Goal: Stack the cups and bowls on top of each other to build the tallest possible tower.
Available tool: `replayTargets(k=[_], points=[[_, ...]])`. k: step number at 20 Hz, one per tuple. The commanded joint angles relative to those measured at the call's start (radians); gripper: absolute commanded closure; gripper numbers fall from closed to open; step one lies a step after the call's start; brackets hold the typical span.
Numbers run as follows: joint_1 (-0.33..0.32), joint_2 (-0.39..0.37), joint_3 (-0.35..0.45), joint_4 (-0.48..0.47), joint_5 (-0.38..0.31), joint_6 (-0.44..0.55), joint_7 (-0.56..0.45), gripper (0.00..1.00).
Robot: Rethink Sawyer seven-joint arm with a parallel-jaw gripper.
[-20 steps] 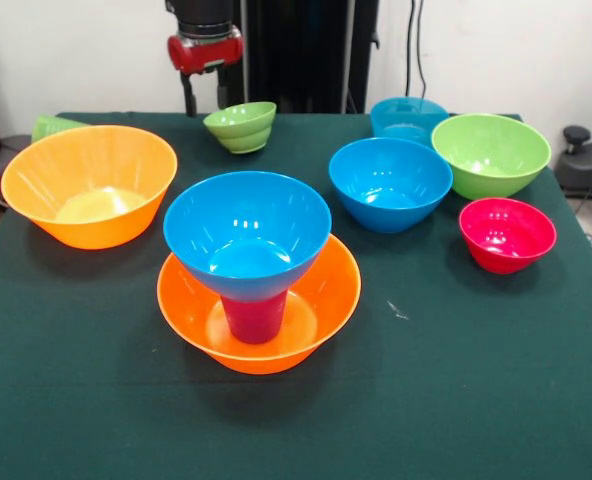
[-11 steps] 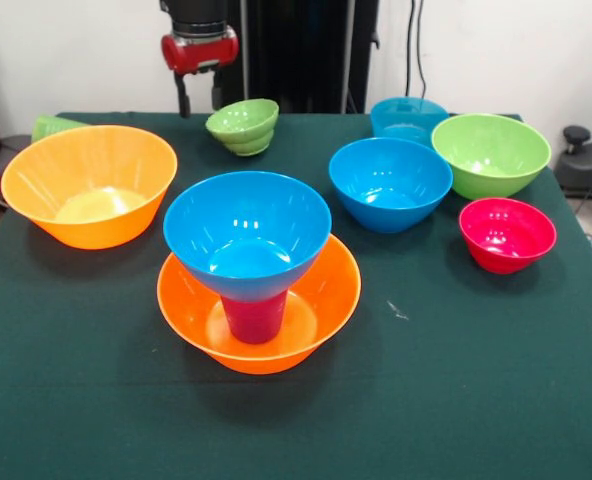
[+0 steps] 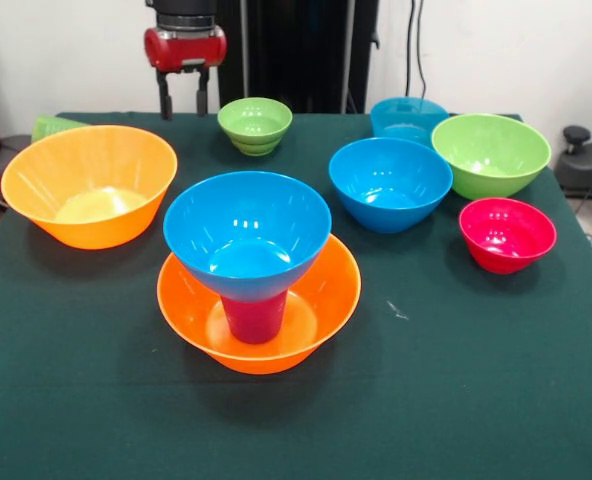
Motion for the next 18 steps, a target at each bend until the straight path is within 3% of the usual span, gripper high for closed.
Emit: replayTargets(k=[1,11,15,18], points=[[0.031,0.002,0.107,-0.015,0.045,0.102,0.153,0.00],[0.097,0.055,0.016,-0.063,0.046,0.048,0.159,0.00],[0.038,0.074,0.083,-0.053,0.049,0.085,0.165,0.00],[0.040,0.072,0.087,-0.050,0.055,0.084,0.168,0.00]])
